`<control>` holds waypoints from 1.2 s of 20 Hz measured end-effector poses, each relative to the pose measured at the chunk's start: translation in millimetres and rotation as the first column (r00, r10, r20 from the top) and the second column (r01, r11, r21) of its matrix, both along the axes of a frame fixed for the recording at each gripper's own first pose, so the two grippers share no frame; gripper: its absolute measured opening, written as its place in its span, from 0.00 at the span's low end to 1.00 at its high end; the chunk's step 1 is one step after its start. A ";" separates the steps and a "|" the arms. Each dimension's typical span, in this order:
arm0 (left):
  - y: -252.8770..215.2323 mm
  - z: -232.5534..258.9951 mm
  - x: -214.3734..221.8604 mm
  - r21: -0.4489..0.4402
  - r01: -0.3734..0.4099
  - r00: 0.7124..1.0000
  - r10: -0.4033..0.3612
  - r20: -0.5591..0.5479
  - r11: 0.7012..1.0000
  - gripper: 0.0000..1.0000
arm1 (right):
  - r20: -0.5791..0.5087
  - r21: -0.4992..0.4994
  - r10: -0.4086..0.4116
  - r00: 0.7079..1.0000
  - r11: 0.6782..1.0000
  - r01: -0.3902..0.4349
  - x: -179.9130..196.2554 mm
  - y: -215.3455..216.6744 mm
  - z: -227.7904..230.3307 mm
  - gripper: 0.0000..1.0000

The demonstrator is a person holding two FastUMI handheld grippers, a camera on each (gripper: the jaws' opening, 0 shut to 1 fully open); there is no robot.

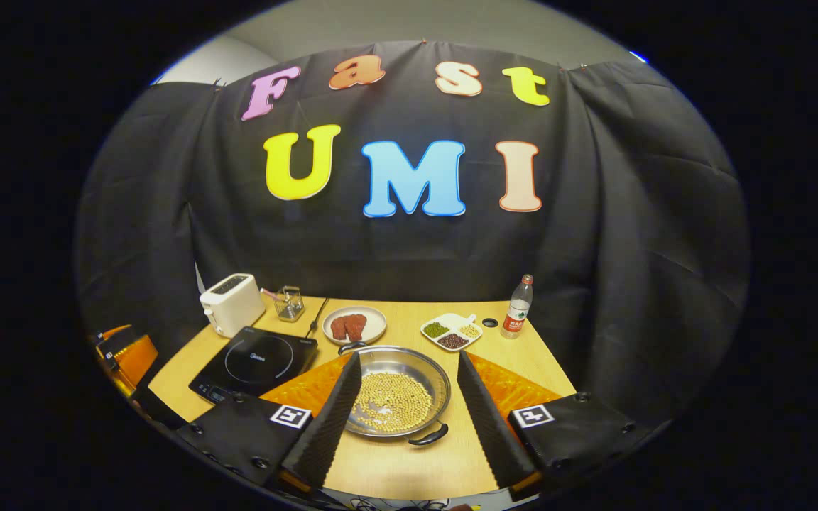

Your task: First push the handle of the pot to place it horizontally, then grasp the pot with both hands and set it on the induction cooktop.

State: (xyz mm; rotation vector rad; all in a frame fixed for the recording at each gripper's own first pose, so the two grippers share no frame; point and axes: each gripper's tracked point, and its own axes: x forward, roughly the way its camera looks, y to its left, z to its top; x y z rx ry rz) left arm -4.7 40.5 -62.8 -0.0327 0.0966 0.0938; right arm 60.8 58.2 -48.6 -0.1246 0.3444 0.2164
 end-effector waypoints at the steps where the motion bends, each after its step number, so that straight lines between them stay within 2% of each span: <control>1: 3.1 -2.9 -3.1 -0.008 -0.009 1.000 0.009 -0.012 1.000 0.89 | -0.025 -0.006 0.007 1.000 1.000 -0.007 1.5 2.2 -7.2 0.78; 2: 6.7 -4.4 -5.6 -0.011 -0.018 1.000 0.017 -0.018 1.000 0.89 | -0.050 -0.007 0.016 0.999 1.000 -0.016 2.0 6.1 -13.3 0.67; 3: 9.8 -3.4 -7.9 -0.010 -0.025 0.999 0.024 -0.020 1.000 0.86 | -0.076 -0.012 0.021 0.997 1.000 -0.022 5.2 7.7 -20.1 0.65; 4: 12.8 -2.2 -10.8 -0.005 -0.032 0.999 0.032 -0.022 0.999 0.89 | -0.092 -0.021 0.017 0.996 1.000 -0.019 6.3 7.8 -23.8 0.58; 6: 17.6 -1.3 -12.3 0.008 -0.044 0.999 0.044 -0.026 0.999 0.92 | -0.136 -0.028 0.042 0.990 0.999 -0.046 6.1 14.6 -35.1 0.28; 8: 18.8 -3.4 -11.3 0.014 -0.050 0.998 0.050 -0.043 0.999 0.89 | -0.171 -0.038 0.074 0.983 0.996 -0.081 6.6 21.8 -45.3 0.25; 9: 19.4 -4.8 -9.8 0.019 -0.054 0.997 0.055 -0.051 0.998 0.89 | -0.188 -0.039 0.090 0.978 0.994 -0.099 11.5 23.3 -51.3 0.19; 10: 18.5 -6.0 -8.1 0.025 -0.059 0.997 0.060 -0.058 0.998 0.89 | -0.216 -0.036 0.114 0.970 0.992 -0.124 12.3 27.5 -60.4 0.06; 13: 11.2 -7.7 3.4 0.038 -0.075 0.993 0.078 -0.086 0.996 0.89 | -0.317 0.004 0.191 0.929 0.980 -0.200 7.9 43.6 -90.5 0.09; 14: 8.7 -9.4 8.6 0.028 -0.078 0.992 0.080 -0.096 0.997 0.89 | -0.356 0.024 0.222 0.908 0.973 -0.229 3.7 48.5 -99.5 0.02; 18: -5.3 -18.0 27.1 -0.009 -0.078 0.988 0.076 -0.134 0.997 0.87 | -0.490 0.077 0.302 0.818 0.949 -0.304 -9.5 62.1 -149.8 0.02; 22: -17.2 -17.8 41.8 -0.033 -0.081 0.987 0.075 -0.145 0.996 0.89 | -0.572 0.079 0.316 0.757 0.940 -0.332 -14.3 57.1 -185.1 0.02; 24: -21.5 -22.4 47.1 -0.044 -0.090 0.983 0.082 -0.162 0.995 0.89 | -0.601 0.067 0.310 0.737 0.938 -0.340 -15.3 49.2 -198.6 0.02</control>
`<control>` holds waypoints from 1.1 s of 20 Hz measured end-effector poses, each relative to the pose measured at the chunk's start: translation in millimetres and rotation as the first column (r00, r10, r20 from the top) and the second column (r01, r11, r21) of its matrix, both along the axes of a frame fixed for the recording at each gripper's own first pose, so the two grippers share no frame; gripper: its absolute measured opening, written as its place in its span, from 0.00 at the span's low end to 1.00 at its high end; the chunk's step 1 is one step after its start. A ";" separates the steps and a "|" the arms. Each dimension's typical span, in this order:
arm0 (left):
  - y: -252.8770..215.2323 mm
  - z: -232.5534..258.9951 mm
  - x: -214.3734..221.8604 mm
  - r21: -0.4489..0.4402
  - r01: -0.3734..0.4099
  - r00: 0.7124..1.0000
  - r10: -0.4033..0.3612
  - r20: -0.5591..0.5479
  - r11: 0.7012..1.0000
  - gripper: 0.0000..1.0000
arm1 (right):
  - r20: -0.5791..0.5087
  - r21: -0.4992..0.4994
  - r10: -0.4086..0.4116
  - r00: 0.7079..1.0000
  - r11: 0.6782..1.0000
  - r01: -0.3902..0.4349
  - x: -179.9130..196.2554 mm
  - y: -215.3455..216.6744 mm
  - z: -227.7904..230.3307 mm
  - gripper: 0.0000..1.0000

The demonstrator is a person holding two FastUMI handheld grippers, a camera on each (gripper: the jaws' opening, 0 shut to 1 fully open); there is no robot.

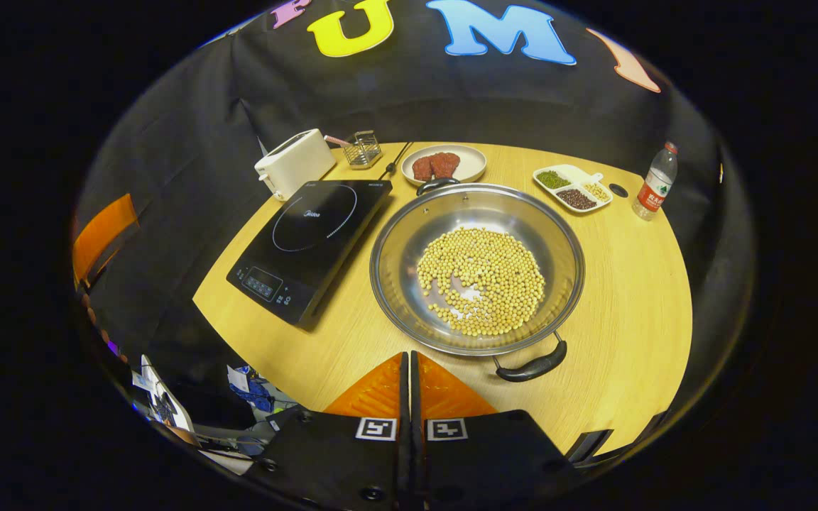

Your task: First push the handle of the pot to place it horizontally, then grasp the pot with both hands and set it on the induction cooktop.

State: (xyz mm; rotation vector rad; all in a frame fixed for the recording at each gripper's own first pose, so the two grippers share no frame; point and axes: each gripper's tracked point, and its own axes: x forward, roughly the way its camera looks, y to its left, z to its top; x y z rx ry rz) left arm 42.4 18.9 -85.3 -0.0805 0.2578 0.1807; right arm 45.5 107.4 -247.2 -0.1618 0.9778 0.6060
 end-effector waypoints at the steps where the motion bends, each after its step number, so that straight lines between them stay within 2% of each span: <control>1: -1.7 -0.7 1.5 -0.007 -0.004 1.000 0.004 -0.008 1.000 0.89 | -0.014 -0.011 0.007 1.000 1.000 -0.007 -0.5 -2.4 -7.9 0.02; 3: -4.1 -5.3 2.5 -0.016 -0.013 1.000 0.013 -0.025 1.000 0.87 | -0.056 -0.020 0.013 0.998 1.000 -0.014 -0.3 -6.7 -21.8 0.02; 4: -5.0 -6.9 3.8 -0.016 -0.018 0.999 0.018 -0.034 1.000 0.89 | -0.073 -0.024 0.013 0.997 1.000 -0.015 0.7 -9.6 -27.6 0.02; 8: -10.3 -9.4 2.2 0.000 -0.029 0.998 0.028 -0.052 1.000 0.89 | -0.152 -0.047 0.004 0.988 0.999 -0.011 0.1 -22.6 -52.3 0.00; 15: -19.5 -24.0 -7.3 -0.035 -0.056 0.994 0.052 -0.095 0.998 0.89 | -0.206 -0.049 -0.047 0.977 0.998 0.037 13.6 -38.0 -71.3 0.02; 22: -27.2 -26.8 -8.3 -0.048 -0.078 0.992 0.072 -0.103 0.996 0.87 | -0.198 -0.040 -0.057 0.979 0.998 0.050 28.9 -42.4 -77.7 0.02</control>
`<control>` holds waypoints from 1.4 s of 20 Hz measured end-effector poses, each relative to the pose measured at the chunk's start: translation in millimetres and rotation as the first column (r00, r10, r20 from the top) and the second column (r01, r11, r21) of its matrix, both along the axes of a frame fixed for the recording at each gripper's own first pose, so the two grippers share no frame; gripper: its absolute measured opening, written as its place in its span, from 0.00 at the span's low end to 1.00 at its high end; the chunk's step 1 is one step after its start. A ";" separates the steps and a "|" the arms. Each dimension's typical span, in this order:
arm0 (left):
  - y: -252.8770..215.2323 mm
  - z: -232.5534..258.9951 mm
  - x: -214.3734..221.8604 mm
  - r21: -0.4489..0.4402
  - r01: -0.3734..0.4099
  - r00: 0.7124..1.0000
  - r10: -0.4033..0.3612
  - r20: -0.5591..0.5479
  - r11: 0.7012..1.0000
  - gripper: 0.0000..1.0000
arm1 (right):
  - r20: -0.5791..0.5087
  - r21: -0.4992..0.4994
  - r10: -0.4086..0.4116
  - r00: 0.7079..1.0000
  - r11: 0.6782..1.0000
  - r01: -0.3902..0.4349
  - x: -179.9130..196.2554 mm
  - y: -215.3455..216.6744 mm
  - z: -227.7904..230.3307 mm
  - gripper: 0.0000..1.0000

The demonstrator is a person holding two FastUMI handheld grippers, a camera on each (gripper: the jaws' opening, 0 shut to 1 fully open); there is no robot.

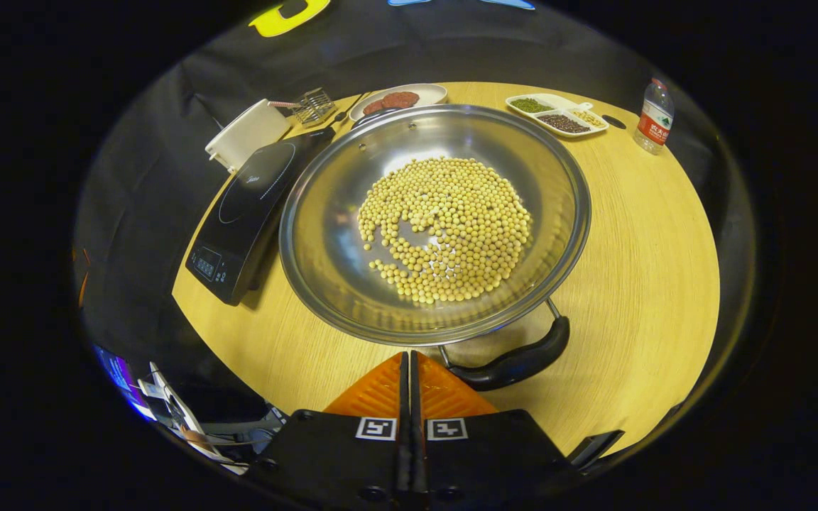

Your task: First push the handle of the pot to place it horizontally, then grasp the pot with both hands and set it on the induction cooktop.

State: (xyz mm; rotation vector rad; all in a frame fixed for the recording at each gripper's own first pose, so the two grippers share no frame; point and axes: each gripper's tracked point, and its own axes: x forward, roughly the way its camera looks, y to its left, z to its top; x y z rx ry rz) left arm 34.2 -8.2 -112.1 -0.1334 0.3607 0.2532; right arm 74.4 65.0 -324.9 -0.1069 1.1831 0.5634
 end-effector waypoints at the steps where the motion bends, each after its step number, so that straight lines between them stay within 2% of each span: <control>1: -1.4 1.5 2.2 -0.006 -0.003 1.000 0.003 0.003 1.000 0.87 | 0.000 -0.003 0.002 1.000 1.000 -0.002 -0.2 -1.6 -0.9 0.02; 2: -4.1 3.1 2.1 -0.011 -0.001 1.000 0.001 0.009 1.000 0.89 | 0.003 -0.008 -0.001 1.000 1.000 0.001 1.7 -4.0 -0.5 0.02; 7: -16.0 1.9 12.0 -0.021 0.021 1.000 -0.021 0.022 1.000 0.87 | 0.010 -0.021 -0.047 0.999 0.999 0.047 19.3 -25.2 -2.5 0.02; 10: -23.1 -3.7 17.7 -0.031 0.037 0.999 -0.037 0.014 0.999 0.89 | 0.025 -0.028 -0.075 0.997 0.997 0.076 32.2 -35.0 -0.2 0.02; 15: -30.4 -5.0 28.5 -0.042 0.044 0.999 -0.044 0.012 0.998 0.89 | 0.038 -0.053 -0.071 0.997 0.996 0.073 42.9 -55.0 -2.4 0.02; 21: -41.4 -4.5 34.5 -0.053 0.049 0.999 -0.047 0.024 0.997 0.89 | 0.081 -0.082 -0.144 0.986 0.985 0.151 77.2 -93.8 0.0 0.02; 22: -43.7 -4.3 35.0 -0.056 0.052 0.998 -0.050 0.027 0.997 0.87 | 0.086 -0.079 -0.159 0.984 0.983 0.165 83.5 -98.7 1.7 0.02; 24: -48.8 -8.2 34.2 -0.050 0.053 0.998 -0.052 0.021 0.997 0.89 | 0.091 -0.071 -0.181 0.979 0.980 0.188 93.3 -107.0 4.4 0.02; 28: -60.7 -10.2 36.2 -0.042 0.048 0.999 -0.048 0.010 0.998 0.89 | 0.107 -0.066 -0.187 0.977 0.979 0.195 110.4 -118.6 4.8 0.02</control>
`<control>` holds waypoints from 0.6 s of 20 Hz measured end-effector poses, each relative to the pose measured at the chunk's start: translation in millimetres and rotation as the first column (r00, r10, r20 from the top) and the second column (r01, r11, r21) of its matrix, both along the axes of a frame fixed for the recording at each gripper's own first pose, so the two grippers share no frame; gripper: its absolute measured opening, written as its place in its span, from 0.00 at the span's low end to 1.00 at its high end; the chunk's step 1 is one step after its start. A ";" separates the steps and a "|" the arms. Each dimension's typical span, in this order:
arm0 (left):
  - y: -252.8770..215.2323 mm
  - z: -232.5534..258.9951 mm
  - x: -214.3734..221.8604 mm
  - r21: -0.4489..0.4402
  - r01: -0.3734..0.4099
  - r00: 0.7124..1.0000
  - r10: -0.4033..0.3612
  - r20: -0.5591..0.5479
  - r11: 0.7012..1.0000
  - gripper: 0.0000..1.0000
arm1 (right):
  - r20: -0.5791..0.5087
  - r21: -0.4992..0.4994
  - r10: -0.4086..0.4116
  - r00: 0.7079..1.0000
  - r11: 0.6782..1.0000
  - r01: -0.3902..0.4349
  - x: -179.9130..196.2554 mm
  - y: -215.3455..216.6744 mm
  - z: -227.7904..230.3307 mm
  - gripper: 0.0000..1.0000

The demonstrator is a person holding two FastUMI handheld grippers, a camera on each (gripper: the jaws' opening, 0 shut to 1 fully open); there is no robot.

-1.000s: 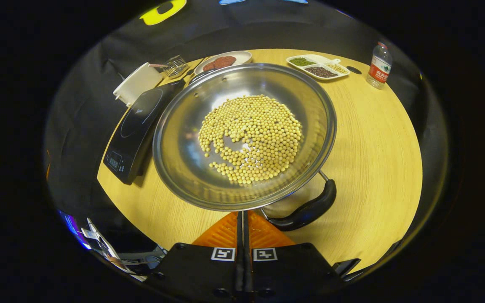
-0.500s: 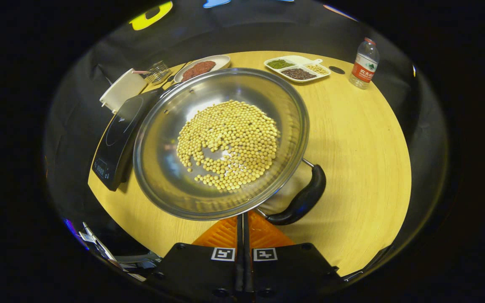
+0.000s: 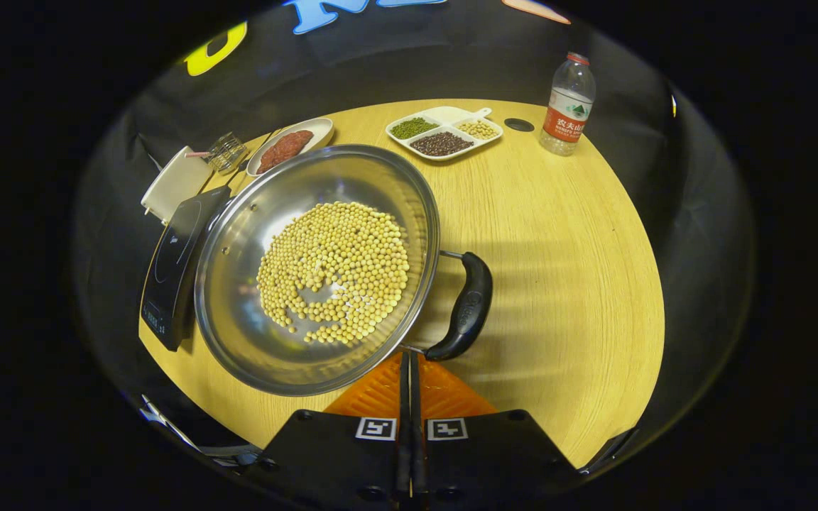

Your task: First push the handle of the pot to place it horizontally, then grasp the pot with both hands and set it on the induction cooktop.

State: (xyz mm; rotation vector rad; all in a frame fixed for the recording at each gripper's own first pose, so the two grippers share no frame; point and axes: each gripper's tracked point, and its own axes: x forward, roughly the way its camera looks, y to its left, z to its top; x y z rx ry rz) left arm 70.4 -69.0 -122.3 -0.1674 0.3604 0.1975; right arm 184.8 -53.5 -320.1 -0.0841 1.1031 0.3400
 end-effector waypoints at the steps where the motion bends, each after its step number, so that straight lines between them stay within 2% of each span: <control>1: -3.3 0.6 0.5 0.003 -0.001 1.000 0.001 0.001 1.000 0.89 | 0.005 0.001 0.003 1.000 1.000 -0.003 2.9 -1.6 -0.2 0.02; 7: -23.6 -1.0 3.6 0.019 -0.025 1.000 0.025 -0.007 1.000 0.89 | 0.011 0.025 0.010 1.000 1.000 -0.010 21.2 -8.0 -2.9 0.02; 12: -25.2 -3.1 4.4 0.064 -0.057 0.998 0.058 -0.018 0.996 0.89 | 0.043 0.062 -0.019 0.999 0.998 0.017 44.3 -12.2 -0.2 0.02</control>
